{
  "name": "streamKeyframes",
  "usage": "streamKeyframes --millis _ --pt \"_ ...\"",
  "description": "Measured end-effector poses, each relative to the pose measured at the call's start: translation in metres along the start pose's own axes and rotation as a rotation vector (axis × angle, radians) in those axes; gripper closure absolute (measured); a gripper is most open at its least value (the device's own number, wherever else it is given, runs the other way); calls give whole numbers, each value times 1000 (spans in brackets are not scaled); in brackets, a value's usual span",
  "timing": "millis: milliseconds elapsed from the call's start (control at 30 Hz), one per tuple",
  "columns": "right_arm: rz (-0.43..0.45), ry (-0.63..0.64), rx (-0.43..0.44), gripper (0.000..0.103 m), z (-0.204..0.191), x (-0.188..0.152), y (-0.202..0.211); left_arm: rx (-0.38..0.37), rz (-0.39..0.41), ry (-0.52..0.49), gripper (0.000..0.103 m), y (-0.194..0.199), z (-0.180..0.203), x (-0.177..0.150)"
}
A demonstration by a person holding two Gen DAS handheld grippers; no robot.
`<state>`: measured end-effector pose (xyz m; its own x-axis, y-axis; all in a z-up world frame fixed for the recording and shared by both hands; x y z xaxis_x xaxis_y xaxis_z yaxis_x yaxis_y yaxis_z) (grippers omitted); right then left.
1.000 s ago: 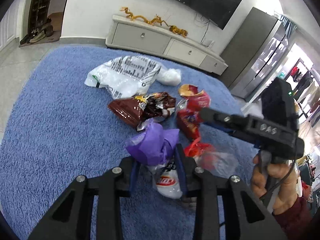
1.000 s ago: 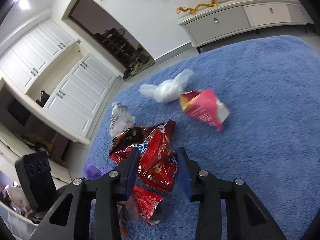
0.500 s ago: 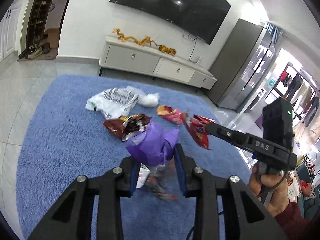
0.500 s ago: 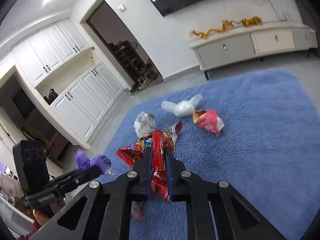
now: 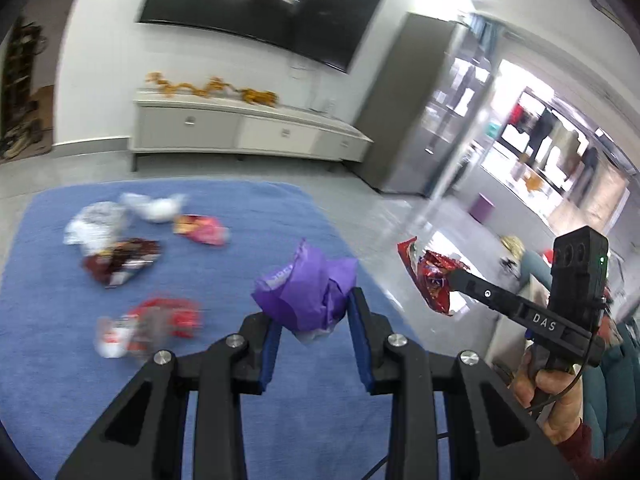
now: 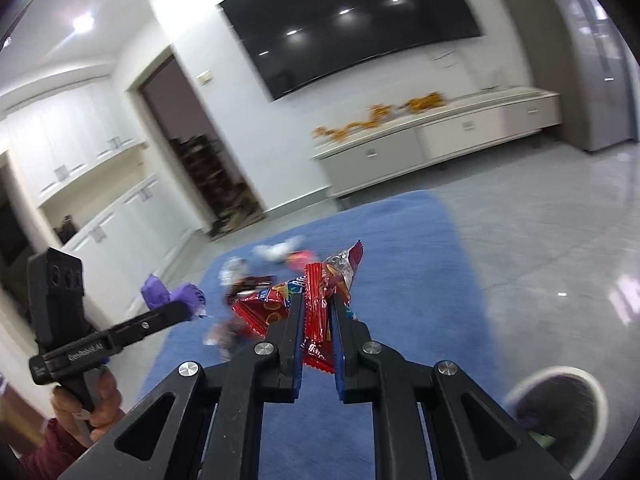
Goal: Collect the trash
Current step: 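Carry purple bag and red wrapper to the bin and open both tools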
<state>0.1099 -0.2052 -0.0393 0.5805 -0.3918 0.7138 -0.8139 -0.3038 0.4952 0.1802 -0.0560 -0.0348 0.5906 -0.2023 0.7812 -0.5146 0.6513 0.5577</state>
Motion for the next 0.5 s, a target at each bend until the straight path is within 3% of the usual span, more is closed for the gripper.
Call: streamKeyframes --millis 300,500 --pt "45 -179 -252 92 140 -25 83 -164 -135 -142 72 -87 145 -6" --pt "30 -299 -313 91 205 -49 98 -189 -242 -214 71 -149 208 -24"
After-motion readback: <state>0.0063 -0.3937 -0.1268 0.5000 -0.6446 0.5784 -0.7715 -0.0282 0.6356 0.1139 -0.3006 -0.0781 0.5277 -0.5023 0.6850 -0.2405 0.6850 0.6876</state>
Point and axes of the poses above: each gripper's, at about its wrist camera, not at the fingertips, and y roughly against the way its jaws point, z to its right, x to its top, the point moved 9 cm from there along -y, roughly the way its jaws point, and after that the axes turned 7 degrees about -y, right-handed, at the moved point
